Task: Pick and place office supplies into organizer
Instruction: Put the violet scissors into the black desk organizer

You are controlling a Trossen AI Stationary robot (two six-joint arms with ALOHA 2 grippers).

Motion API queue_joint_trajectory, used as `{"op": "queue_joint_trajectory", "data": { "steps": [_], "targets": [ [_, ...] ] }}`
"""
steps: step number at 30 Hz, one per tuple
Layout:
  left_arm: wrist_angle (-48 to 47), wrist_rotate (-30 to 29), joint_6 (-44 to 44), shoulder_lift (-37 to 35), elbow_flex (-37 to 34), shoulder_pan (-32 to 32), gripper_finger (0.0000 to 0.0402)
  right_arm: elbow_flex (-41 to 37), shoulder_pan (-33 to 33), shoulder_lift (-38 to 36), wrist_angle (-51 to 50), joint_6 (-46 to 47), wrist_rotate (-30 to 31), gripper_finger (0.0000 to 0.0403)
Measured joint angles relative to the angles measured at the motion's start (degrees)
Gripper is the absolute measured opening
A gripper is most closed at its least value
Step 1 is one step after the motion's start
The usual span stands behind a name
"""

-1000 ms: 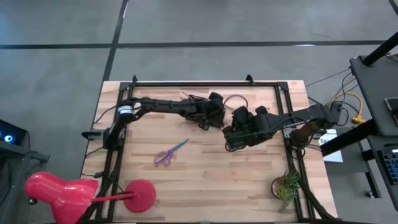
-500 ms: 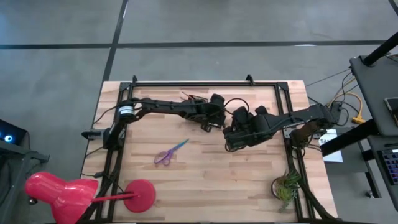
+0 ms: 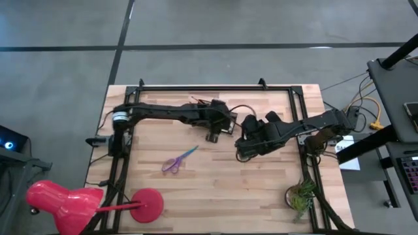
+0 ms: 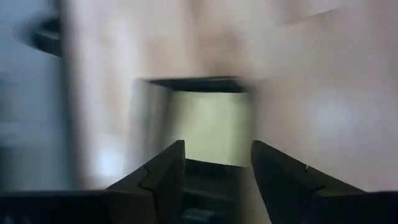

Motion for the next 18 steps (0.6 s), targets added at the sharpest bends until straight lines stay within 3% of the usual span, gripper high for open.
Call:
{"op": "queue_joint_trajectory", "data": {
  "steps": [3, 11, 16, 18],
  "targets": [
    [-2.62, 8.52, -9.68, -4.34, -5.13, -0.9, 0.017, -0.47, -0.18, 0.0, 4.02, -8.84, -3.82, 0.0059],
    [1.81, 7.52, -31.48, -21.11, -31.63, -7.77, 0.0129, -3.49, -2.18, 0.13, 25.35, -27.82, -15.18, 0.0051],
    [3.32, 6.66, -49.08, -30.11, -44.96, -13.34, 0.0091, -8.79, -5.12, 0.22, 43.54, -40.33, -28.5, 0.0052],
    [3.27, 3.77, -56.97, -33.41, -48.46, -16.13, 0.0081, -10.75, -6.02, 0.22, 49.88, -42.89, -32.52, 0.0053]
  ]
}}
